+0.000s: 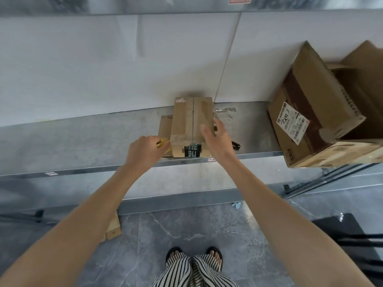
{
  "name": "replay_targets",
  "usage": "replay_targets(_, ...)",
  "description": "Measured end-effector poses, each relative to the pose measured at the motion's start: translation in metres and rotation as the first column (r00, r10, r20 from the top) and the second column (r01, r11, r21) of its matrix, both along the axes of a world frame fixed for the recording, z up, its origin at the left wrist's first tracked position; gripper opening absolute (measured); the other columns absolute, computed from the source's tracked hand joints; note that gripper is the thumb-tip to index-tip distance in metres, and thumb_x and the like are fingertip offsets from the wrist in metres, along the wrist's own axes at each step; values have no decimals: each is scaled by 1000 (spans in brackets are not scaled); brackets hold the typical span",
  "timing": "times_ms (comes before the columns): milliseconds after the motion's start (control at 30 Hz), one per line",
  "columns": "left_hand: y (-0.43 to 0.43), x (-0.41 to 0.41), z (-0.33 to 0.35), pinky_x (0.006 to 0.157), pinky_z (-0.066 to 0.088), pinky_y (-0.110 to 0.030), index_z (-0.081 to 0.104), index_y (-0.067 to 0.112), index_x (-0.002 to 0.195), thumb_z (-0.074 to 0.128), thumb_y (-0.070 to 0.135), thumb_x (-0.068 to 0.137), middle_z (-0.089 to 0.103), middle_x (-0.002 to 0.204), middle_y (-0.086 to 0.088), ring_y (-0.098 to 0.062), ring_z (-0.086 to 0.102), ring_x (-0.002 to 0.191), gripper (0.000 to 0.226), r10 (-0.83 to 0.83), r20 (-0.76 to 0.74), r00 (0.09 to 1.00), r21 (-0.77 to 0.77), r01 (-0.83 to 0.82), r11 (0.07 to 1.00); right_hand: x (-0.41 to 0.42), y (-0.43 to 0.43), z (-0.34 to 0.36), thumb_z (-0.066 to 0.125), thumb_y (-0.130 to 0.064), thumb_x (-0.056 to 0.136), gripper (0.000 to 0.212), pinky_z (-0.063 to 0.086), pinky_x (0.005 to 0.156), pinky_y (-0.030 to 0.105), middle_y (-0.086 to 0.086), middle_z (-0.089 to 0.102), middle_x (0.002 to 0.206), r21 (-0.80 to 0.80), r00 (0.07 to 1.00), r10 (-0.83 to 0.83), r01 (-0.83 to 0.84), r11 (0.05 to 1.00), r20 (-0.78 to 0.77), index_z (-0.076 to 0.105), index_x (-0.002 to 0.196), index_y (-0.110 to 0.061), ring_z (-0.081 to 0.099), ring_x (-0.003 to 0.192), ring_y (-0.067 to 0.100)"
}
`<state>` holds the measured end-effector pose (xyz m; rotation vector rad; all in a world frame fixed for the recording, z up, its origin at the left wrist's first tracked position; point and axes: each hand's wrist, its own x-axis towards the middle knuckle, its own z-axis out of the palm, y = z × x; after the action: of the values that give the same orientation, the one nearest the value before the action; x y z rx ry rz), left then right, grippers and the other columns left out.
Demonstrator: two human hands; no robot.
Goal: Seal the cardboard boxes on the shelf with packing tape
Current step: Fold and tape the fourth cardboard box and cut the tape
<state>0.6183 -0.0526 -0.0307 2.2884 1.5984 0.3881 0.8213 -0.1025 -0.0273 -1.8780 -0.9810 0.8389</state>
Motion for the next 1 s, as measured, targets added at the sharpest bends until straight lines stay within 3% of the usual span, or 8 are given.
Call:
replay_targets(67,-4,-2,0,46,26,-25,52,8,57,54,41,92,45,48,-1,-18,42,47,48,31,47,998,-19,-30,999,-5,-4,-2,57,-38,90,64,48,96,41,0,52,135,-15,998,55,-54,998,25,29,145,-22,53,117,19)
replay_targets(233,-18,-9,-2,51,35,-29,56,2,62,54,38,93,58,56,-13,-32,55,56,48,24,75,997,-12,-23,1000,-5,-20,-9,61,-35,89,66,45,98,34,-1,48,138,29,999,47,-48,998,25,30,146,-21,49,122,16)
replay_targets(433,-30,-6,2,55,48,-41,56,0,63,55,38,94,60,56,-15,-34,59,57,50,38,96,995,-13,-37,999,2,-24,-8,63,-36,87,68,44,99,34,-1,50,136,36,995,87,-89,995,46,32,146,-20,49,120,15)
replay_targets(567,-36,4,4,56,49,-40,55,0,60,55,39,93,59,56,-15,-33,58,56,51,41,97,994,-6,-40,999,16,-21,-6,64,-33,86,65,49,94,38,-3,54,131,29,992,123,-123,992,9,37,143,-21,53,115,14)
replay_targets(667,-37,13,4,57,49,-38,58,1,64,53,41,93,60,58,-16,-32,59,58,50,33,75,997,-14,-32,999,29,-20,-4,65,-30,85,61,48,81,23,-9,58,118,43,987,163,-163,986,4,41,140,-20,57,104,10)
replay_targets(733,-35,16,4,57,48,-37,61,2,66,52,42,93,61,59,-14,-30,60,59,49,51,68,996,-37,-49,998,37,-14,0,68,-32,83,62,49,76,23,-10,54,113,2,978,207,-207,978,23,39,137,-22,57,98,8)
replay_targets(900,-34,24,3,47,34,-22,61,16,63,50,44,91,58,51,3,-12,56,49,42,111,89,990,-100,-102,990,56,11,12,67,-41,81,70,40,98,33,-2,45,137,-72,937,296,-287,955,189,36,139,-20,45,123,16)
replay_targets(1000,-32,26,1,48,33,-21,59,21,63,47,48,92,59,51,4,-10,57,51,41,116,60,991,-109,-109,988,57,23,16,62,-46,83,75,36,107,41,0,36,147,-97,890,365,-352,931,275,29,145,-21,38,132,18)
